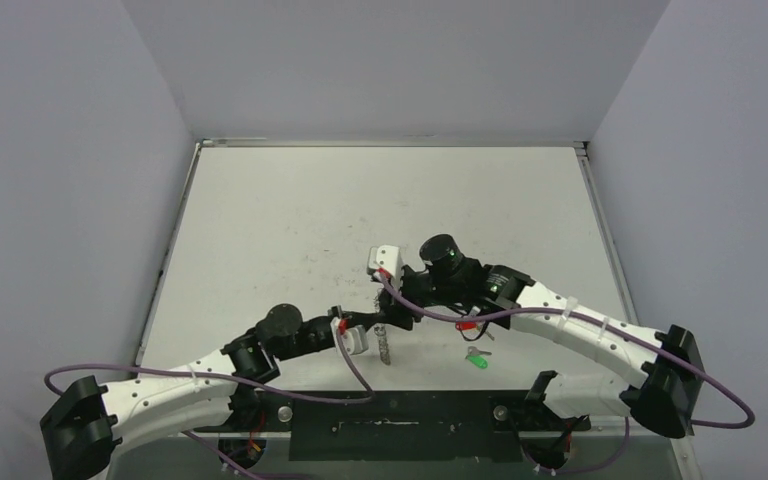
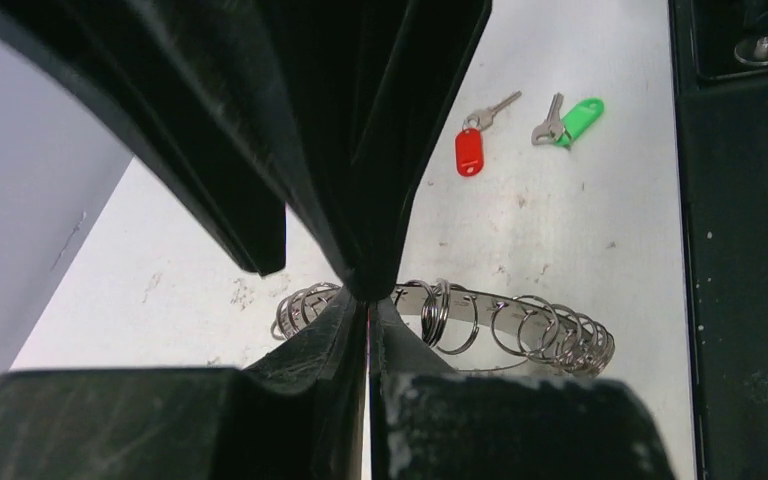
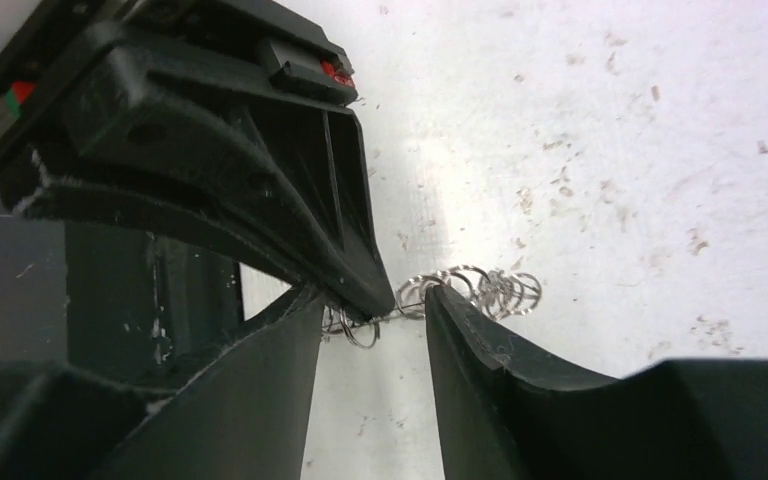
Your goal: Put the keys on the keyring
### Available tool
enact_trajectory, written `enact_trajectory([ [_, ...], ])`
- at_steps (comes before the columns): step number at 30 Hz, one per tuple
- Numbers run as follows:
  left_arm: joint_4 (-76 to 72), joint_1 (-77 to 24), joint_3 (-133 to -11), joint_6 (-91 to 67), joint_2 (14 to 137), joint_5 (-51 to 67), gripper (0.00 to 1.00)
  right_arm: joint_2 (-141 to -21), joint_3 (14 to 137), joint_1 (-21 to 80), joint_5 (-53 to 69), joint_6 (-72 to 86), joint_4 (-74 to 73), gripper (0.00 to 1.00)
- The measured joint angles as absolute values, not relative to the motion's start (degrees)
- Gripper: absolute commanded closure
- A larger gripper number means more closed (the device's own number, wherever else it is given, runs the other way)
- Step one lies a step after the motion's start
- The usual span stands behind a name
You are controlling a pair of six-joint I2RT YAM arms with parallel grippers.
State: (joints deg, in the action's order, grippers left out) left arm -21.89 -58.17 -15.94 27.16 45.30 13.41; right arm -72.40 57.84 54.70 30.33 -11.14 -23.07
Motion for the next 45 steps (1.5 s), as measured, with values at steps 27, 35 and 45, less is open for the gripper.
enact_trajectory([
  [27,-40.27,-58.19,-8.45,16.67,39.79,14.48,1.00,-56.36,32.71,45.47,49.06,-11.11,15.35,0.67],
  [35,-40.84,-58.19,-8.38,16.40,39.79,15.03,1.00,-58.04,32.71,47.42,50.48,-12.16,16.64,0.75],
  [45,-40.97,-58.19,-8.38,15.46,39.81,15.49,1.00,-58.72,32.73,47.75,50.70,-14.39,16.19,1.00],
])
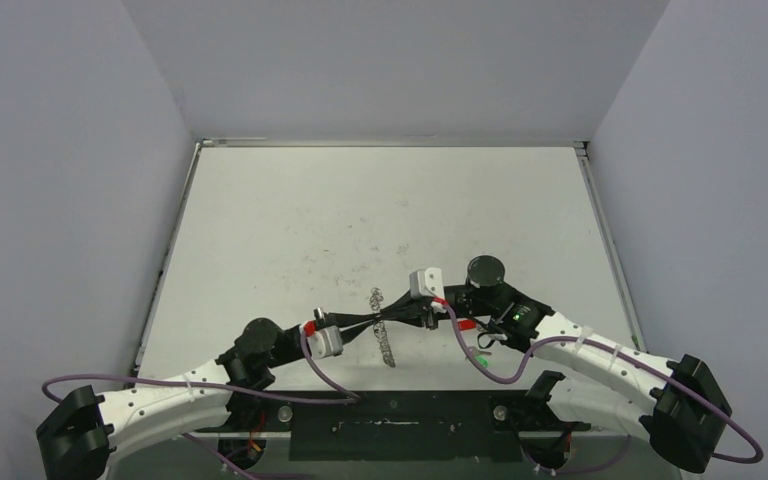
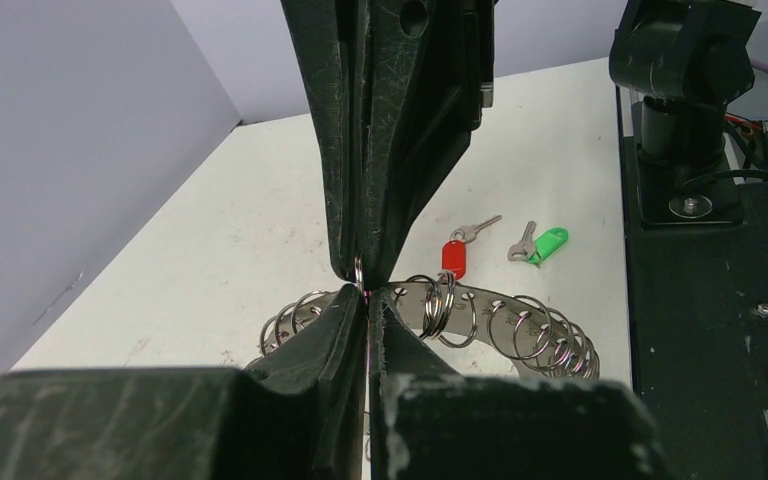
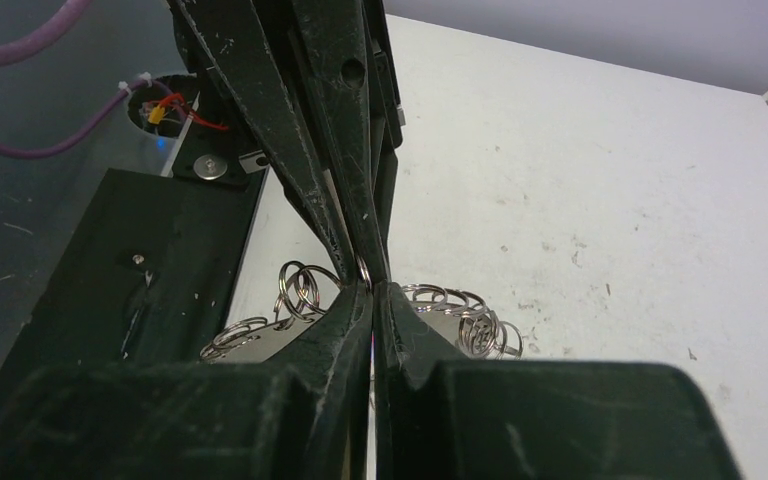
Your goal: Put the keys on the keyring
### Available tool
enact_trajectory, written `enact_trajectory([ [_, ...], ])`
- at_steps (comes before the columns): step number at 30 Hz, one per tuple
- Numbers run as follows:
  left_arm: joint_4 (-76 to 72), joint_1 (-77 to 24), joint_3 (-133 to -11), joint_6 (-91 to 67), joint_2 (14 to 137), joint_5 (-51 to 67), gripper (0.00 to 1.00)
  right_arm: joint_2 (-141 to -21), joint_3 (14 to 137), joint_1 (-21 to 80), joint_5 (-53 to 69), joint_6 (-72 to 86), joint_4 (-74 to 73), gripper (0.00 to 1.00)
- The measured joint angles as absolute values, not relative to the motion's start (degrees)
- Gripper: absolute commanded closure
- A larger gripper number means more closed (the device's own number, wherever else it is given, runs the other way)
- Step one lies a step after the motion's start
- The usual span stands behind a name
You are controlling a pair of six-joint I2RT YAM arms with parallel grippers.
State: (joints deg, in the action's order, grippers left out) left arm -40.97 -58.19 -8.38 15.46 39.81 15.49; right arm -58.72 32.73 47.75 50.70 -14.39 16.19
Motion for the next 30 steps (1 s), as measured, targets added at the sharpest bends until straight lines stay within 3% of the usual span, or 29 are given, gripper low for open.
enact_trajectory([
  [1,-40.93,-58.19,-8.38,15.44,39.81,15.46,1.00,-58.72,32.77,47.75,50.65,-14.59,15.94,1.00],
  [3,-40.66,-58.19,-8.36,15.44,39.81,15.46,0.78,-58.72,33.28,47.86,50.48,-15.03,14.61,1.00],
  [5,-40.40,-58.19,-8.36,15.92,39.62,15.40,0.65,-58.72,34.48,48.16,50.15,-15.79,11.60,1.00],
  [18,-22.13,-58.17,-14.44,20.60,33.32,12.75,0.65,-65.34,52.93,52.71,37.28,-20.14,-21.41,1.00],
  [30,-12.64,-58.19,-19.99,21.58,40.77,13.47,0.74,-73.08,61.54,55.27,29.50,-18.39,-34.44,1.00],
])
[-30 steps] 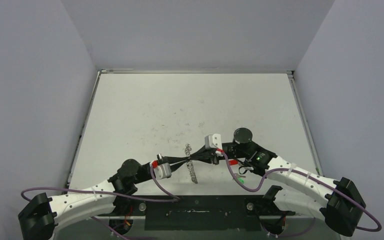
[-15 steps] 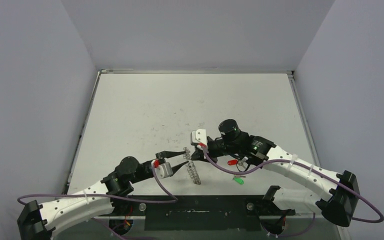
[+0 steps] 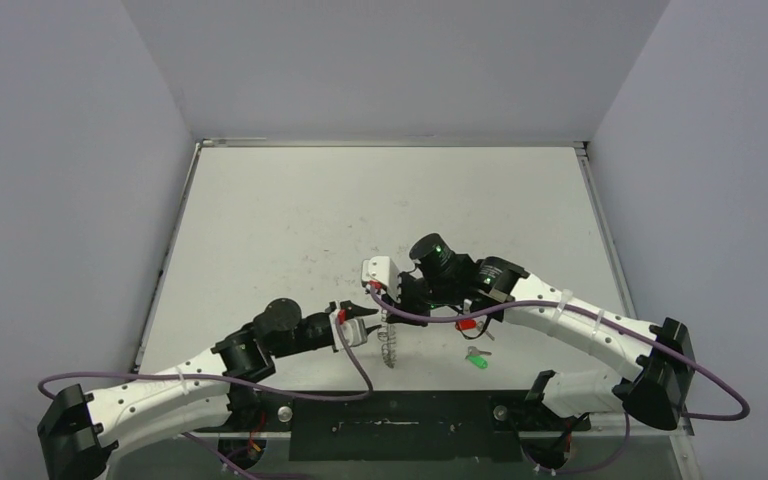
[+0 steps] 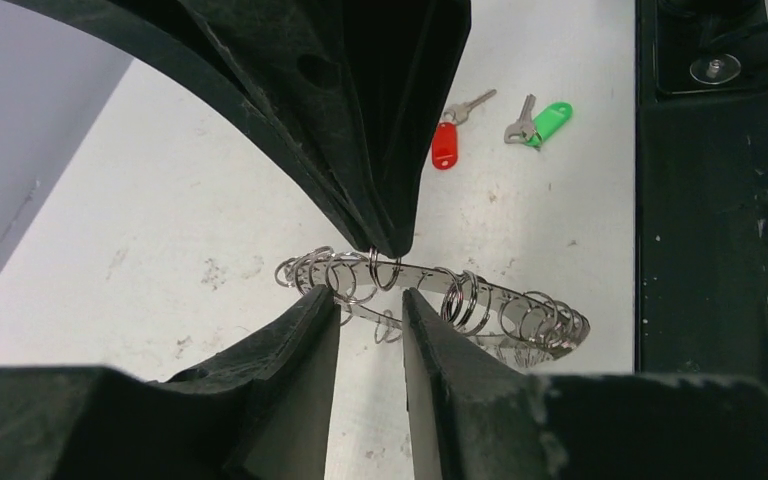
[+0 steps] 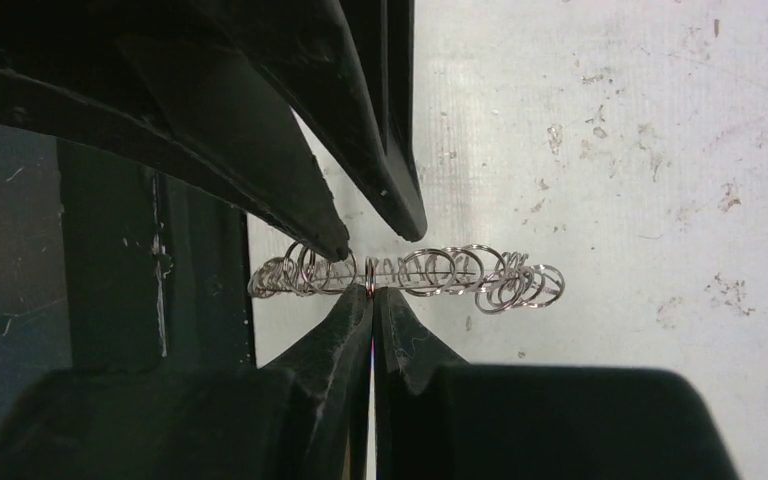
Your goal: Put the keys on the keyring
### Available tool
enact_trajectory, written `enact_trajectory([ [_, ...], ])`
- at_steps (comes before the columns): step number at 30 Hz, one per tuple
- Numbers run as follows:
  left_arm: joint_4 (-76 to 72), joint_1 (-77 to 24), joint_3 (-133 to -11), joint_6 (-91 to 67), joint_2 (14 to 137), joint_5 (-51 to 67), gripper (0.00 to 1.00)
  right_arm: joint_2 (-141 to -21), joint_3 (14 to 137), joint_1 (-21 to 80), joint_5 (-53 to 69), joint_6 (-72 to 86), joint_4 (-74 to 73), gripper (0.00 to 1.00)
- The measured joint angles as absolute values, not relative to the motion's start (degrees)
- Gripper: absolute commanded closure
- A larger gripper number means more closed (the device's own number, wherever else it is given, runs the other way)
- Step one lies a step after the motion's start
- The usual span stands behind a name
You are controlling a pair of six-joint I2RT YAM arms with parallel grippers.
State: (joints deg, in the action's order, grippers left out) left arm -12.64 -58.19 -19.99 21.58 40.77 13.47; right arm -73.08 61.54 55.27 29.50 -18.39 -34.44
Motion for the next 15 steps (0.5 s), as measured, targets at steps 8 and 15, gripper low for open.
enact_trajectory([
  [8,-14.04,-58.19,-20.01,20.73,44.88,13.96,0.86,-73.08,61.56,56.69,29.04,-18.26,-34.94,1.00],
  [15,-16.01,-58.17,-20.01,20.14,46.92,15.40,0.84,-73.08,61.56,56.73,28.38,-18.22,-34.94,1.00],
])
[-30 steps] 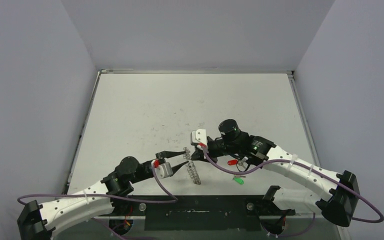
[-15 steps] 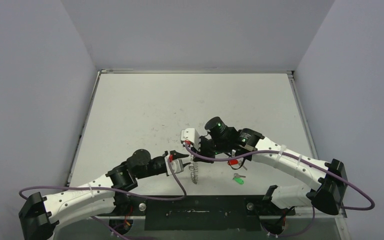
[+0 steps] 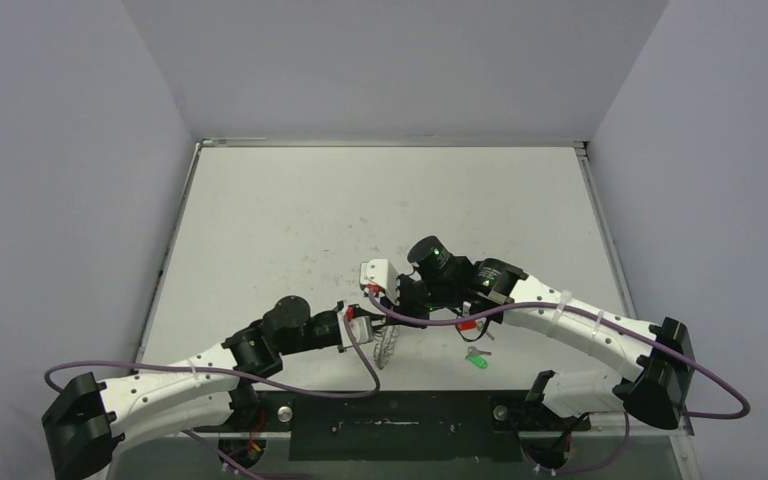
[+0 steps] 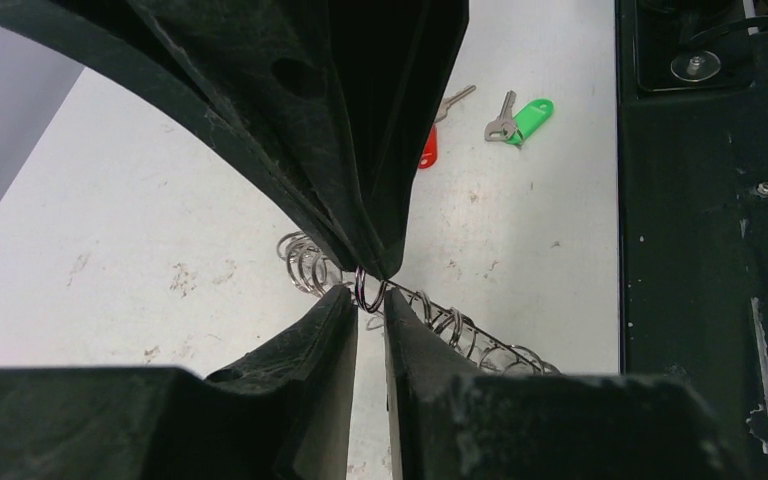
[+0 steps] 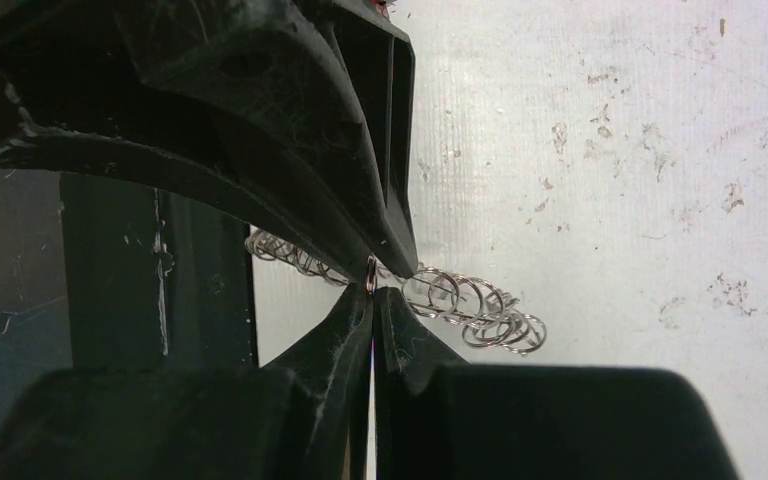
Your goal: Put the keys on the keyring
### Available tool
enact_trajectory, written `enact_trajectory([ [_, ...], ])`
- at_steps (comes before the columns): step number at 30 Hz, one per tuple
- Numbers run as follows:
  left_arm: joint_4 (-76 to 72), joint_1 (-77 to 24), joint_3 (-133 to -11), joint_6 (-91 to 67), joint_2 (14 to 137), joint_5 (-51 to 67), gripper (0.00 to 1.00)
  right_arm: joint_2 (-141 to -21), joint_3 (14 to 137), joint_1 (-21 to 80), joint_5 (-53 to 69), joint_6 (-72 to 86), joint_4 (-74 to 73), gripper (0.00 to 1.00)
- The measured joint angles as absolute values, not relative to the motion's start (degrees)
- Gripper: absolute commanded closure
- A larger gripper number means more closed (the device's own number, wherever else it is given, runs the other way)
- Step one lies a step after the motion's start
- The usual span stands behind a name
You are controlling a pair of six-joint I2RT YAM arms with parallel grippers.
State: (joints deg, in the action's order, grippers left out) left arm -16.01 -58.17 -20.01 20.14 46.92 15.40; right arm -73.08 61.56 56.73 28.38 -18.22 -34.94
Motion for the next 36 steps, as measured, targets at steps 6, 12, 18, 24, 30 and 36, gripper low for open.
enact_trajectory([
  [6,-17.61,-58.17,-20.01,20.10,47.09,16.75,0.82,-73.08,61.56,57.12,27.81,-18.22,-34.96,1.00],
  [12,-17.65,-58.17,-20.01,19.86,47.11,16.95,1.00,-73.08,61.56,57.17,27.73,-18.22,-35.07,1.00],
  [18,-17.58,-58.06,-20.01,19.84,47.11,16.91,1.00,-73.08,61.56,57.47,27.64,-18.33,-35.40,1.00],
  [24,-17.89,-58.06,-19.81,19.09,47.09,16.45,1.00,-72.84,61.14,57.43,26.92,-17.15,-33.67,0.53],
  [30,-27.64,-58.08,-14.98,14.83,46.26,15.49,1.00,-67.37,53.69,54.19,28.36,-15.11,-23.29,0.50],
  [36,-36.49,-58.08,-10.17,11.38,43.86,14.33,1.00,-58.37,44.31,46.68,35.40,-14.66,-12.95,0.53],
])
